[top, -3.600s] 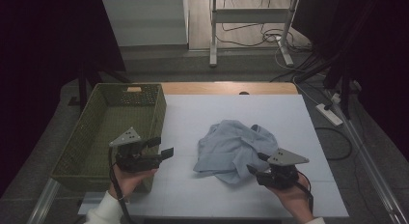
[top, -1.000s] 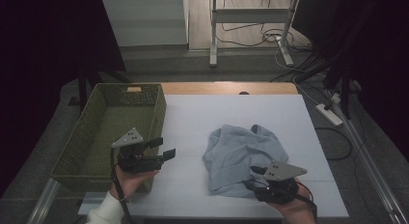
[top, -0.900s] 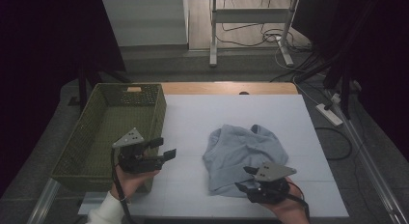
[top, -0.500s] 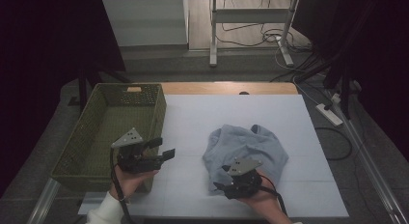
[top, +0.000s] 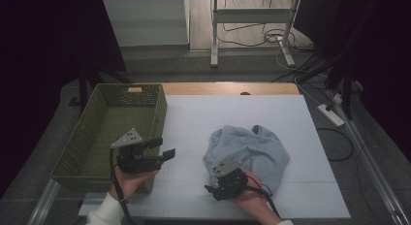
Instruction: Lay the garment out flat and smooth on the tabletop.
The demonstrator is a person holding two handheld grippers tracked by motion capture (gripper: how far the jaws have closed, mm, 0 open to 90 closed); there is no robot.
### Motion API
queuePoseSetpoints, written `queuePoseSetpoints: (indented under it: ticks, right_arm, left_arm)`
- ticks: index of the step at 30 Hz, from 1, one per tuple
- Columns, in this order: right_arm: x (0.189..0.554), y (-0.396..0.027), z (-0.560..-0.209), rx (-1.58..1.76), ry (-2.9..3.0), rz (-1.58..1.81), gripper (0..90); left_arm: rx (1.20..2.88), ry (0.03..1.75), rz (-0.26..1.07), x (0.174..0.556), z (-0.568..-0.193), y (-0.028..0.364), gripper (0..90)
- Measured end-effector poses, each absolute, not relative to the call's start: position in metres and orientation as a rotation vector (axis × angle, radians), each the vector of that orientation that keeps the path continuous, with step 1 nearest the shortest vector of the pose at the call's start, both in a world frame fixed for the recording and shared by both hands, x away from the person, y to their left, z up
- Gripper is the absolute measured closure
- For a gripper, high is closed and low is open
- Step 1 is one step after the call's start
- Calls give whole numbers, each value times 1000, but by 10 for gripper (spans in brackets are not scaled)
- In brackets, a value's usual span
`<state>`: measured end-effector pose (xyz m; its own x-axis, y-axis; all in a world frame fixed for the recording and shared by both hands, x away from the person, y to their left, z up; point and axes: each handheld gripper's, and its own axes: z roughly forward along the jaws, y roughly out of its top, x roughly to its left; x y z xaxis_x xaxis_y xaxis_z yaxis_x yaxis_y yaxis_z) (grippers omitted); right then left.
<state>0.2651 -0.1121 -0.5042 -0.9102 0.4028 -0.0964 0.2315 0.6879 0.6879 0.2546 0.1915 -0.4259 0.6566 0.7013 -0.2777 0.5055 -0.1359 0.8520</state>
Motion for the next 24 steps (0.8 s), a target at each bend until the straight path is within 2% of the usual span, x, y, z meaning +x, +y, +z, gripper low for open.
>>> queuePoseSetpoints:
  ticks: [8, 14, 19, 24]
  right_arm:
    - [263, -108, -516, 501, 2688, 939, 358]
    - [267, -110, -520, 532, 2679, 878, 496]
    - [270, -114, -518, 551, 2685, 876, 703]
    - [268, -116, -513, 532, 2676, 914, 755]
  left_arm:
    - [1798, 969, 223, 255, -427, 191, 296]
    - [1795, 966, 225, 255, -427, 191, 296]
    - [1794, 963, 223, 255, -427, 190, 296]
    - [1796, 963, 225, 255, -426, 191, 296]
